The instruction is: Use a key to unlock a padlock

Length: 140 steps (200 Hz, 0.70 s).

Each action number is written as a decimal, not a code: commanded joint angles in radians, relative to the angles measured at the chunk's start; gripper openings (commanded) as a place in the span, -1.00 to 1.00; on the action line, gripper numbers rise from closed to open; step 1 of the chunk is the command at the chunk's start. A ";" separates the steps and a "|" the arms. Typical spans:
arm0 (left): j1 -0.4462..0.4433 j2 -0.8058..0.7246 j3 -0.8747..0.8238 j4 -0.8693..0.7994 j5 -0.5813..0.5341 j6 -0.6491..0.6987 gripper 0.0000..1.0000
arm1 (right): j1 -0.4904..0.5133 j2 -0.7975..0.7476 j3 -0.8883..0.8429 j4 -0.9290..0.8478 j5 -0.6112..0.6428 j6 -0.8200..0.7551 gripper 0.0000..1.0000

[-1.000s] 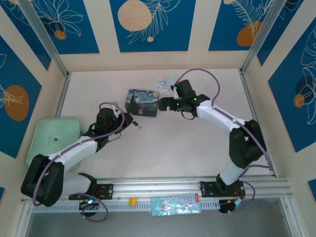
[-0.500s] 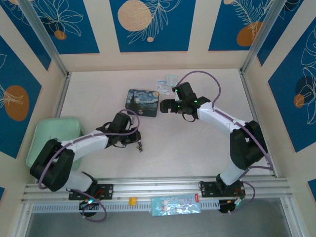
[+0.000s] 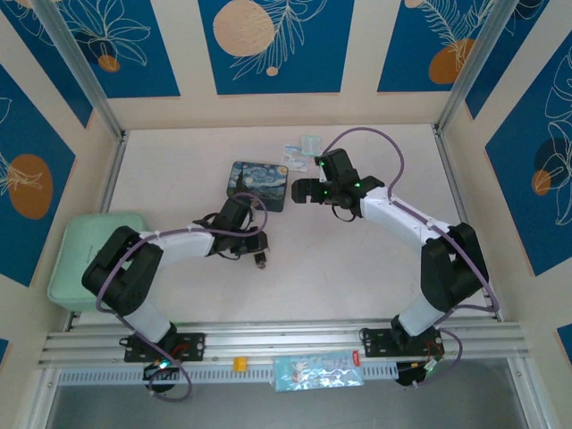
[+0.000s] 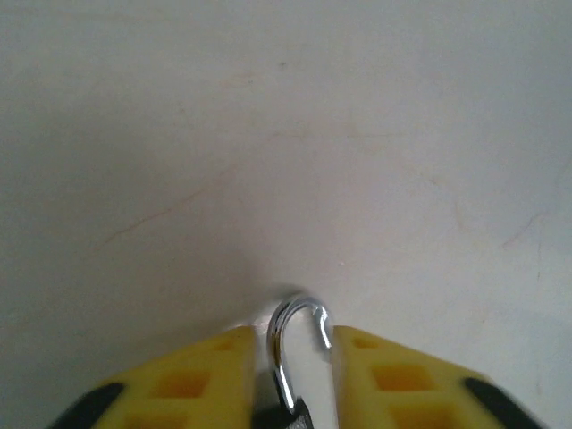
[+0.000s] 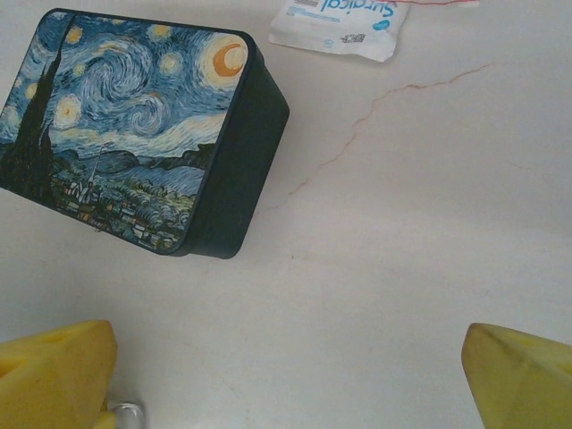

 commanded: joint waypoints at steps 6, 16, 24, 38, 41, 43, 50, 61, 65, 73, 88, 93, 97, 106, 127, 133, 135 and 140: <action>-0.008 -0.021 0.012 -0.001 -0.034 0.014 -0.19 | -0.023 -0.025 -0.034 0.027 0.015 0.014 0.98; -0.007 -0.040 0.014 -0.003 -0.051 0.017 -0.10 | -0.032 -0.022 -0.040 0.033 0.014 0.014 0.98; -0.005 -0.064 0.012 -0.003 -0.063 0.020 -0.04 | -0.041 -0.020 -0.045 0.035 0.017 0.013 0.98; 0.003 -0.106 0.014 0.000 -0.083 0.028 0.03 | -0.058 -0.019 -0.053 0.037 0.033 0.002 0.98; 0.007 -0.115 0.014 0.001 -0.087 0.032 0.05 | -0.062 -0.019 -0.055 0.038 0.038 -0.002 0.98; 0.009 -0.123 0.014 0.000 -0.091 0.035 0.07 | -0.064 -0.019 -0.057 0.039 0.043 -0.005 0.98; 0.017 -0.147 0.018 -0.001 -0.101 0.052 0.11 | -0.074 -0.020 -0.063 0.042 0.063 -0.018 0.98; 0.036 -0.185 0.027 -0.012 -0.128 0.087 0.20 | -0.093 -0.023 -0.073 0.047 0.102 -0.048 0.98; 0.044 -0.198 0.031 -0.018 -0.139 0.105 0.23 | -0.101 -0.024 -0.078 0.051 0.116 -0.060 0.98; 0.064 -0.223 0.044 -0.035 -0.163 0.147 0.30 | -0.118 -0.025 -0.088 0.063 0.140 -0.088 0.98; 0.112 -0.267 0.071 -0.081 -0.230 0.228 0.49 | -0.157 -0.022 -0.110 0.091 0.197 -0.143 0.98; 0.132 -0.282 0.079 -0.093 -0.250 0.251 0.55 | -0.178 -0.020 -0.118 0.103 0.215 -0.164 0.98; 0.149 -0.293 0.086 -0.100 -0.261 0.267 0.60 | -0.188 -0.018 -0.123 0.109 0.221 -0.174 0.98; 0.193 -0.315 0.097 -0.103 -0.273 0.312 0.66 | -0.227 -0.015 -0.141 0.130 0.241 -0.195 0.98; 0.276 -0.351 0.120 -0.112 -0.350 0.431 0.89 | -0.299 -0.015 -0.177 0.170 0.264 -0.230 0.98; 0.297 -0.355 0.129 -0.120 -0.383 0.462 0.91 | -0.320 -0.016 -0.194 0.190 0.255 -0.237 0.98; 0.304 -0.356 0.131 -0.123 -0.394 0.472 0.91 | -0.327 -0.016 -0.201 0.202 0.251 -0.239 0.98; 0.320 -0.360 0.133 -0.123 -0.421 0.495 0.92 | -0.344 -0.017 -0.218 0.229 0.238 -0.244 0.98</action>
